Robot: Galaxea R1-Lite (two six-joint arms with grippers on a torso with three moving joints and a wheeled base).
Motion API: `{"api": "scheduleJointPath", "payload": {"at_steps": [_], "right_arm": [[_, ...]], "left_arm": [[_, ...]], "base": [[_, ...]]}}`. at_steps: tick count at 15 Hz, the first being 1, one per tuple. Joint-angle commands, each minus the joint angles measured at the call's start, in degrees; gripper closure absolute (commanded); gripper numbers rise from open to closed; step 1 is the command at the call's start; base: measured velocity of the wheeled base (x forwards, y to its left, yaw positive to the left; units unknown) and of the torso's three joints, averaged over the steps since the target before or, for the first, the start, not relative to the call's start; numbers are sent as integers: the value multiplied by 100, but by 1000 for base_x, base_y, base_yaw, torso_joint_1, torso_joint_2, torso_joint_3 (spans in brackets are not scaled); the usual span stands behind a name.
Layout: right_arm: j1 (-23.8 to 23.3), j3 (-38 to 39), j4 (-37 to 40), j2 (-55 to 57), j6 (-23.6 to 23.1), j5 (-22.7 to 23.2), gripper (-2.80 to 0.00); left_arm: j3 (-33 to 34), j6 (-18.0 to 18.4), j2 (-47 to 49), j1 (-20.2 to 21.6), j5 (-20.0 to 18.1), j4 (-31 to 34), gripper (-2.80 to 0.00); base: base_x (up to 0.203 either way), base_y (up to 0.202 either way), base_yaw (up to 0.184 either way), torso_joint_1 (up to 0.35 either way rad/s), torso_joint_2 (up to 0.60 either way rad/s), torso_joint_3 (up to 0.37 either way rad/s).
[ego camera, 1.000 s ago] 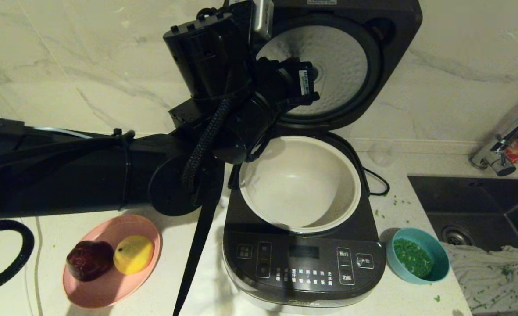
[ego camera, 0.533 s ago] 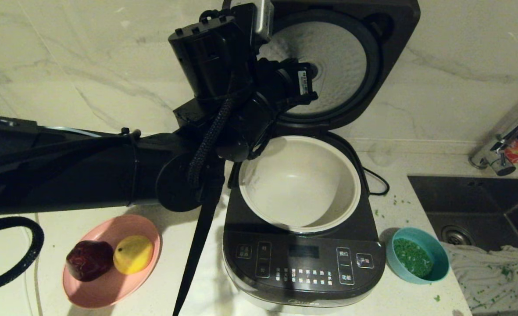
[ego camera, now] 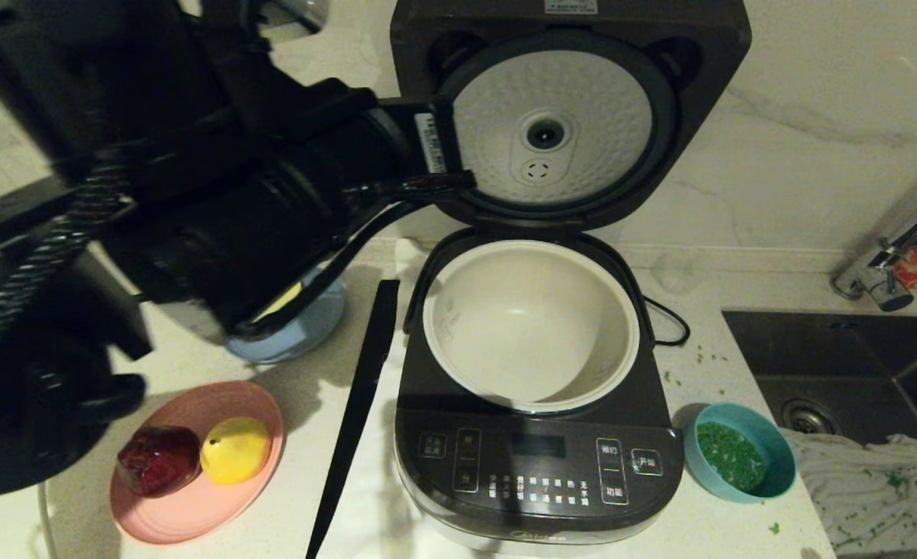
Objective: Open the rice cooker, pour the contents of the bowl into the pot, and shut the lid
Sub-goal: Open the rice cooker, then turn on the tap
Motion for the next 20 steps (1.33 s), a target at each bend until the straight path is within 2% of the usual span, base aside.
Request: {"api": "scheduleJointPath", "payload": {"at_steps": [1, 3, 5, 8, 10, 13, 15, 16, 18, 20], "right_arm": [[1, 0, 1, 6, 0, 0, 0], [3, 0, 1, 6, 0, 0, 0], [-5, 0, 1, 6, 0, 0, 0], [-2, 0, 1, 6, 0, 0, 0], [-6, 0, 1, 6, 0, 0, 0], [3, 0, 1, 6, 0, 0, 0], [-4, 0, 1, 6, 0, 0, 0], [-6, 0, 1, 6, 0, 0, 0], [-4, 0, 1, 6, 0, 0, 0], [3, 0, 1, 6, 0, 0, 0]], "left_arm": [[819, 26, -1538, 43, 236, 272, 0], [1320, 150, -2418, 608, 570, 707, 0], [1785, 394, -3169, 1693, 939, 1071, 0], [2808, 639, -4434, 2724, 1592, 1295, 0], [3509, 705, -5300, 3352, 1814, 1351, 0], [4269, 744, -6616, 4105, 1936, 1530, 0], [4738, 770, -7575, 4339, 1752, 1911, 0], [4973, 769, -8022, 4398, 1429, 2228, 0], [5484, 758, -8893, 4479, 468, 3177, 0], [6128, 717, -9188, 4516, -335, 3590, 0]], "base": [[0, 0, 0, 0, 0, 0], [0, 0, 0, 0, 0, 0], [0, 0, 0, 0, 0, 0], [0, 0, 0, 0, 0, 0], [0, 0, 0, 0, 0, 0], [0, 0, 0, 0, 0, 0], [0, 0, 0, 0, 0, 0], [0, 0, 0, 0, 0, 0], [0, 0, 0, 0, 0, 0], [0, 0, 0, 0, 0, 0]]}}
